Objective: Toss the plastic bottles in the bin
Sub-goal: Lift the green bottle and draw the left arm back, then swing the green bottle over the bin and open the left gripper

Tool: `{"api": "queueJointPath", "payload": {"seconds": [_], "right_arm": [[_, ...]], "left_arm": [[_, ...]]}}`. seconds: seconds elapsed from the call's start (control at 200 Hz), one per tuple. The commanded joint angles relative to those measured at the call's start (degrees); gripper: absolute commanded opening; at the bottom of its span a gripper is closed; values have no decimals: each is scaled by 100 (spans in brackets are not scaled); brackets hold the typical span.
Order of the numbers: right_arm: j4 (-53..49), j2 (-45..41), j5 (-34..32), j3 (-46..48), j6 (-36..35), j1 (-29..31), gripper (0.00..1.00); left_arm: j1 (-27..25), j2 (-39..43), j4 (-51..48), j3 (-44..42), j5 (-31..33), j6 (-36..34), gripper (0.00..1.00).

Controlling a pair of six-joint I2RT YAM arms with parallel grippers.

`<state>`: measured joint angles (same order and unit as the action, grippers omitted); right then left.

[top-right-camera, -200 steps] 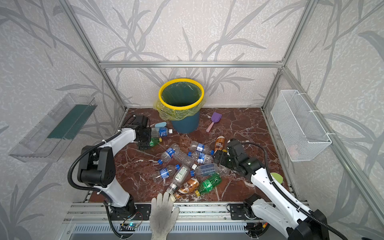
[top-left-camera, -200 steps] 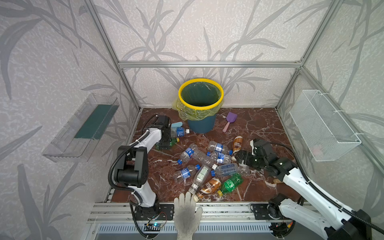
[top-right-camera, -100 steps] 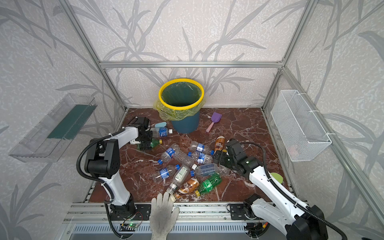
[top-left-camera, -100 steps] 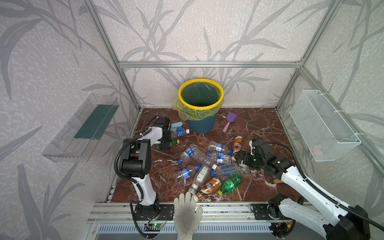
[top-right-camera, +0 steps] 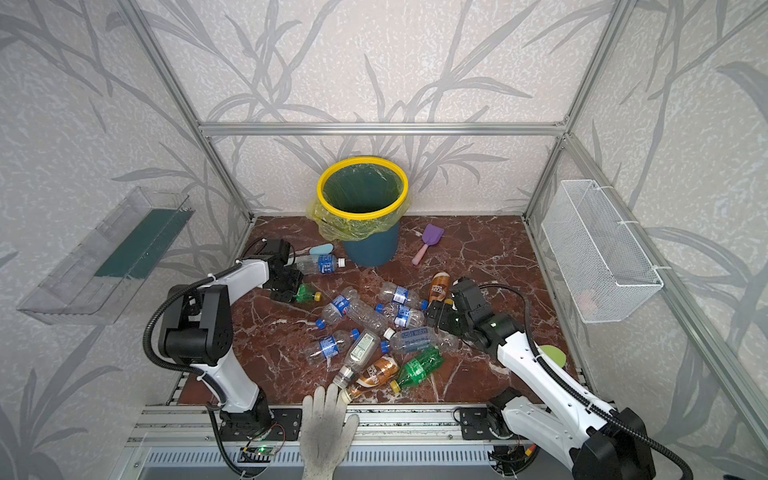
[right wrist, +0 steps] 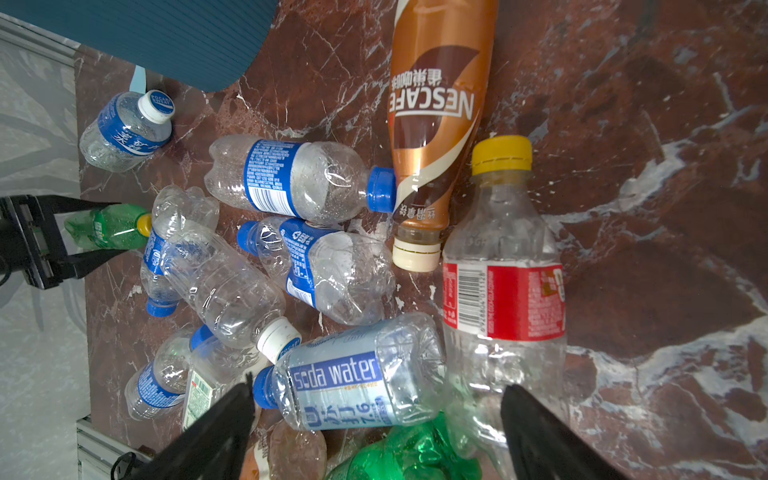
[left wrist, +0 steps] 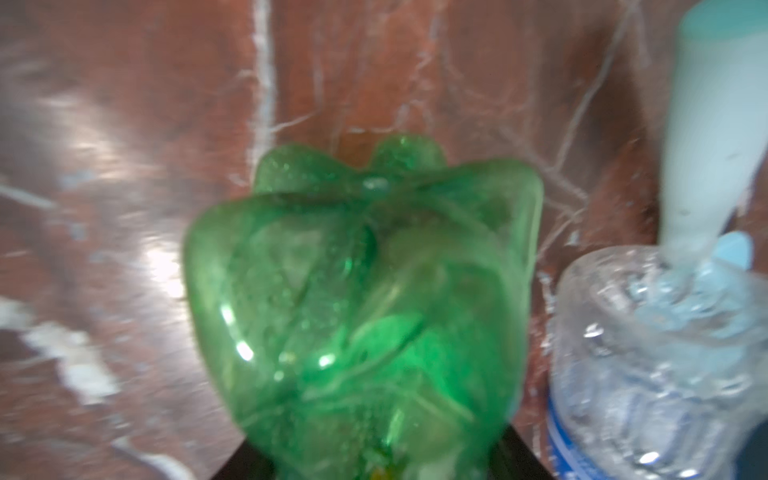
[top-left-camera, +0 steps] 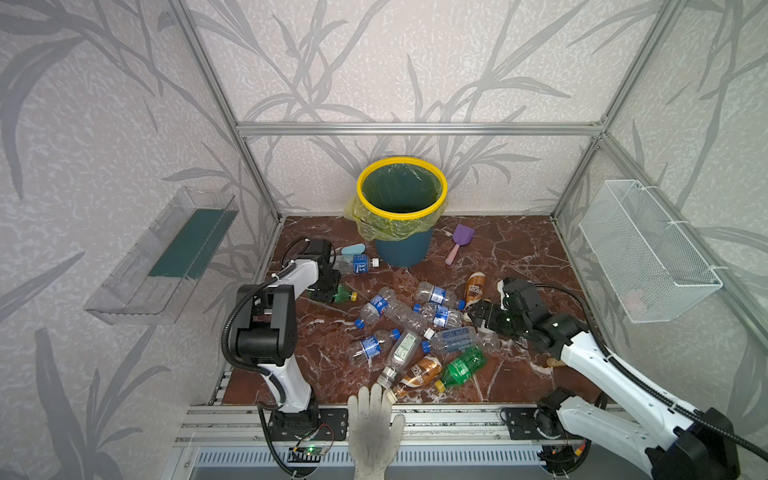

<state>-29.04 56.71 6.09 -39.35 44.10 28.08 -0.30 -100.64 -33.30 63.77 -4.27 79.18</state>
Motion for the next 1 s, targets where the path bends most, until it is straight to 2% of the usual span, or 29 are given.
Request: {"api": "queueJointPath", "payload": {"seconds": [0.0, 0.225, 0.555, 0.9, 0.995], "right_arm": [[77, 7, 42, 59, -24, 12, 93], [73, -20, 86, 72, -24, 7, 93], [-72, -179, 148, 16, 37, 22, 92], [-271, -387, 103, 124, 154, 21, 92], [-310, -411, 86, 129, 174, 22, 92]], "left_arm": [[31, 405, -864, -345, 182, -817, 51], [30, 1417, -1297, -934, 832, -1912, 52], [47, 2135, -1624, -1521, 814, -2643, 52], [46, 3291, -1524, -1987, 261, -3353, 52], [44, 3749, -1326, -2035, -198, -3659, 52]]}}
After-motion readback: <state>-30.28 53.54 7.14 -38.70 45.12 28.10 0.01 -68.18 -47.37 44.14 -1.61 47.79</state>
